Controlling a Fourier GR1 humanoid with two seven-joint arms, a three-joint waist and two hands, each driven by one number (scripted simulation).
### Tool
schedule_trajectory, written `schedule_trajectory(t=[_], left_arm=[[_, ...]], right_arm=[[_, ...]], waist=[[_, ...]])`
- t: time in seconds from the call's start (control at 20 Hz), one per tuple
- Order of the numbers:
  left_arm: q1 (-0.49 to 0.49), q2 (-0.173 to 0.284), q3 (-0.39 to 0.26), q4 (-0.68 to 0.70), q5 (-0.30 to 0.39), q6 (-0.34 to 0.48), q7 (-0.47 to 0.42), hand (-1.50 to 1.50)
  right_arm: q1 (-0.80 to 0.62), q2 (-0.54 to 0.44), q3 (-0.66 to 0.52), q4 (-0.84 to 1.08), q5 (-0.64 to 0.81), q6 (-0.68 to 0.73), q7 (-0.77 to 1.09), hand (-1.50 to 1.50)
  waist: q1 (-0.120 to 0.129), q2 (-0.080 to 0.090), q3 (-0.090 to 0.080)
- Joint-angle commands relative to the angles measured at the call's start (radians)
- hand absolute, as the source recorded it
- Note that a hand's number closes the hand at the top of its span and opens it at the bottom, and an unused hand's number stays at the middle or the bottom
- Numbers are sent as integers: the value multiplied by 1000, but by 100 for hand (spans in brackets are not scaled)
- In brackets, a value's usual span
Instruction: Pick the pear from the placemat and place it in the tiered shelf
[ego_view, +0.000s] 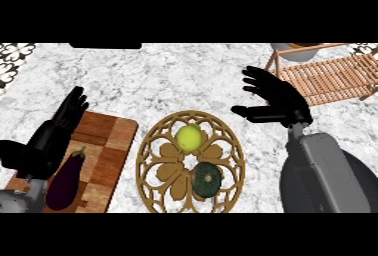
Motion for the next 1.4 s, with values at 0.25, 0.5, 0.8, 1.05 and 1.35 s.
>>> schedule_trajectory(t=[0.25,0.5,0.8,1.05,1.35], left_arm=[[44,-20,32,-77,-45,21,62,0],[18,-7,78,-34,-7,-46,71,0],[34,-73,70,-7,-82,-52,49,0],[-20,-90,77,-53,-100,-39,123,0],[49,-132,84,-29,-133,-69,58,0]], right_arm=[[-62,-97,55,-118,5,105,282,-150],[-185,-114,117,-84,43,185,383,-150],[-226,-64,116,-74,13,246,506,-150],[-235,-2,207,45,134,267,422,-150],[-296,52,242,144,225,279,455,-150]], waist=[[-11,14,15],[-5,16,15],[-12,16,15],[-8,18,16],[-7,18,15]])
